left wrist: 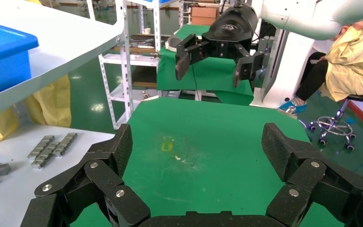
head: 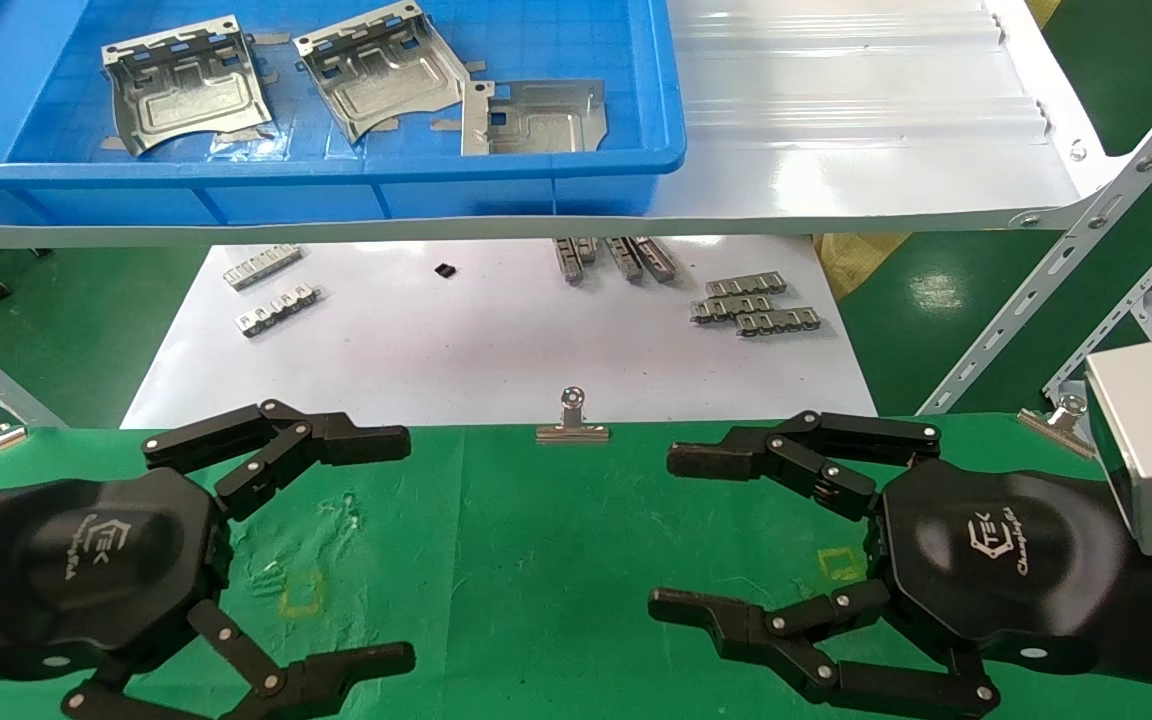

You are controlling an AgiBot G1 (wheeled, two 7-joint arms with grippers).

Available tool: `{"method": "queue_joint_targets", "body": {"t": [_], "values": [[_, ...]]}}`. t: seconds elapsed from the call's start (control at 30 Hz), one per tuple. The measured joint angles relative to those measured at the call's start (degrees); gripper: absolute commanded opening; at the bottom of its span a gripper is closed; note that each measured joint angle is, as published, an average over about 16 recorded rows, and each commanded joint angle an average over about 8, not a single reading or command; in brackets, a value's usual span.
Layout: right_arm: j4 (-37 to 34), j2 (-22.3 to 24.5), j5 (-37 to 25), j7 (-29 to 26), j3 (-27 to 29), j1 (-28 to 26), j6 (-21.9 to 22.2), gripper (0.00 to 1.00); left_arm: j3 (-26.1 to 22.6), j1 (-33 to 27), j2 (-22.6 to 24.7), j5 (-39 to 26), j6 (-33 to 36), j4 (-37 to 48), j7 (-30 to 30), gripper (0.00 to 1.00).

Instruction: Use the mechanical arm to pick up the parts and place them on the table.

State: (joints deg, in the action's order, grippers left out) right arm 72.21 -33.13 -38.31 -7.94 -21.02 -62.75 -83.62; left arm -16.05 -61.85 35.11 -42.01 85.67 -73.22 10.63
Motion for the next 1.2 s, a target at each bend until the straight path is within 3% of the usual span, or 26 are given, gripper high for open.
{"method": "queue_joint_targets", "body": {"t": [0.2,1.07,1.2], "values": [[0.0,0.0,0.0,0.0,0.0,0.0,0.0,1.0,0.0,0.0,0.0,0.0,0.0,0.0,0.0,1.0],[0.0,0.0,0.0,0.0,0.0,0.0,0.0,0.99,0.0,0.0,0.0,0.0,0.0,0.0,0.0,1.0],[0.0,0.0,0.0,0.0,0.0,0.0,0.0,0.49,0.0,0.0,0.0,0.0,0.0,0.0,0.0,1.0]]}}
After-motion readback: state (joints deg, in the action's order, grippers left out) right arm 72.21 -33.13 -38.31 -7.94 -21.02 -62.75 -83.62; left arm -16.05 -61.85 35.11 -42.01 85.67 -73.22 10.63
